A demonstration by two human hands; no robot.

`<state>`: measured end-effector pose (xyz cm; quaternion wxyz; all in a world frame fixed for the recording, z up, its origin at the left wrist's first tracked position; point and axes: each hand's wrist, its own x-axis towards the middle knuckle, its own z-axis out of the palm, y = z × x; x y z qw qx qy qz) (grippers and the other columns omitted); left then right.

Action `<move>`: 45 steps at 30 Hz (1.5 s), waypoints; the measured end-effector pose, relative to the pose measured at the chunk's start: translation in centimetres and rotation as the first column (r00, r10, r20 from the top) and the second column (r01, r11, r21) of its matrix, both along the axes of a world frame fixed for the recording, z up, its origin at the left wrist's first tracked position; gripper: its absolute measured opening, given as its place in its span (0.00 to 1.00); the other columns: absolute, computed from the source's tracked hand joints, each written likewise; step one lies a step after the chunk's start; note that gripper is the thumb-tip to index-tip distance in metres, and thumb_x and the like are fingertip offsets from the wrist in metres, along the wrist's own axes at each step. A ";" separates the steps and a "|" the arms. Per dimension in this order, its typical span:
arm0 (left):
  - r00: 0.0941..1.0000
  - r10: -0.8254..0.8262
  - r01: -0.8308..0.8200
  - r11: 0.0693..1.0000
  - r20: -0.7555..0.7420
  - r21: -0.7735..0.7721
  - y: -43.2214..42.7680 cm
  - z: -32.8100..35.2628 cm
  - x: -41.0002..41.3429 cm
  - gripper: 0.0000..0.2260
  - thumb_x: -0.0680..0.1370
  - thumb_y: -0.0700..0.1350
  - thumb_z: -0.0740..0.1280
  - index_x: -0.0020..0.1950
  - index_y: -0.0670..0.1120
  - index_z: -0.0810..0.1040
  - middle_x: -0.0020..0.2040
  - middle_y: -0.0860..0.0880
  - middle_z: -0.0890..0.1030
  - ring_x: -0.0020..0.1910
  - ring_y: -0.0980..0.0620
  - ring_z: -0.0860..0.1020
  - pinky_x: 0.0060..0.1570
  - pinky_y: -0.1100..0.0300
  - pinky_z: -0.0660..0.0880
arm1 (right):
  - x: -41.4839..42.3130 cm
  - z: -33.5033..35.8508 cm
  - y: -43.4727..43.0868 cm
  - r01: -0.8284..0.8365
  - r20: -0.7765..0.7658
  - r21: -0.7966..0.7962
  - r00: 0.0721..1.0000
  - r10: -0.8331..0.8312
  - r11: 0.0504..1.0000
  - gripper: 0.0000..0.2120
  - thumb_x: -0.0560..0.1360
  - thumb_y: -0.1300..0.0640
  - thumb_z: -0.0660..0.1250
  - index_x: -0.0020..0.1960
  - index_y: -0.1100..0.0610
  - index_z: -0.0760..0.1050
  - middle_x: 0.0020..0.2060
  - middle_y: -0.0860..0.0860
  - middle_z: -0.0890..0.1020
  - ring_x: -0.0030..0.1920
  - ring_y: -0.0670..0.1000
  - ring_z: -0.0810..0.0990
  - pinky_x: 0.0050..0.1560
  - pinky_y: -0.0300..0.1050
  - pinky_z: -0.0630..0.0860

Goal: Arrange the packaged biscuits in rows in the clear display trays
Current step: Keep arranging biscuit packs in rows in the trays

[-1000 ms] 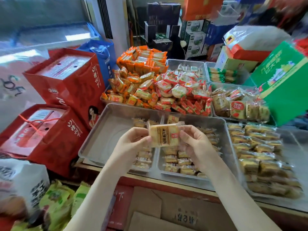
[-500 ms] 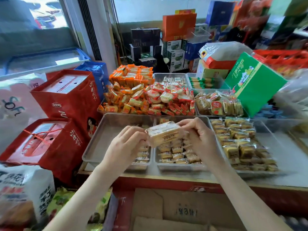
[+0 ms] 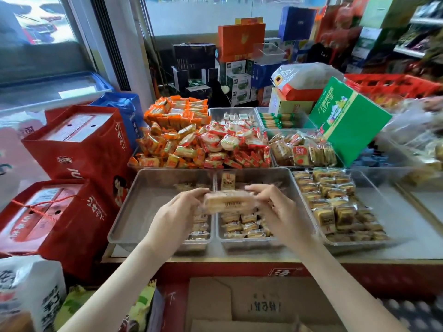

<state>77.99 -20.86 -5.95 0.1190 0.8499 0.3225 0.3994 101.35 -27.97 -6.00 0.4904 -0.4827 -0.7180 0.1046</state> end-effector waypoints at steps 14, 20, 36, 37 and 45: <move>0.990 0.034 -0.116 0.762 -0.140 -0.637 7.4 -8.4 0.7 0.17 0.80 0.40 0.65 0.67 0.46 0.65 0.59 0.58 0.74 0.58 0.56 0.77 0.55 0.66 0.75 | 1.4 -5.5 12.4 -0.026 -0.362 -0.668 0.884 -0.295 0.744 0.15 0.74 0.64 0.71 0.55 0.49 0.75 0.50 0.47 0.82 0.51 0.45 0.80 0.49 0.34 0.75; 0.745 0.276 -0.533 0.793 -0.607 -0.294 12.5 -14.3 -7.2 0.27 0.78 0.55 0.58 0.64 0.34 0.74 0.61 0.34 0.78 0.58 0.34 0.78 0.57 0.38 0.75 | 4.1 -14.1 20.7 0.383 0.277 -0.650 0.924 -0.265 0.657 0.17 0.75 0.65 0.69 0.62 0.56 0.72 0.55 0.50 0.73 0.59 0.53 0.72 0.54 0.41 0.65; 0.705 0.473 -0.627 0.764 -0.528 -0.153 14.5 -18.2 -12.1 0.29 0.74 0.56 0.57 0.67 0.38 0.75 0.74 0.33 0.65 0.74 0.36 0.64 0.73 0.39 0.55 | -8.8 -13.3 22.8 0.215 0.442 -0.335 0.896 -0.048 0.917 0.30 0.76 0.62 0.67 0.75 0.60 0.60 0.67 0.57 0.70 0.67 0.55 0.65 0.69 0.54 0.65; 0.710 0.480 -0.627 0.765 -0.515 -0.152 14.5 -18.2 -12.1 0.28 0.75 0.55 0.57 0.67 0.38 0.75 0.74 0.33 0.65 0.74 0.36 0.64 0.73 0.39 0.56 | -11.1 -13.1 22.5 0.065 0.423 -0.494 0.889 0.174 0.867 0.32 0.77 0.59 0.67 0.77 0.58 0.56 0.69 0.56 0.69 0.68 0.54 0.64 0.70 0.52 0.64; 0.757 0.486 -0.565 0.823 -0.436 -0.063 14.1 -18.8 -12.4 0.22 0.76 0.51 0.61 0.64 0.39 0.78 0.73 0.34 0.66 0.73 0.37 0.65 0.74 0.40 0.58 | -15.4 -18.6 23.5 -0.005 0.573 -0.751 0.492 0.655 0.661 0.30 0.80 0.59 0.61 0.79 0.51 0.54 0.76 0.53 0.59 0.72 0.59 0.63 0.67 0.53 0.67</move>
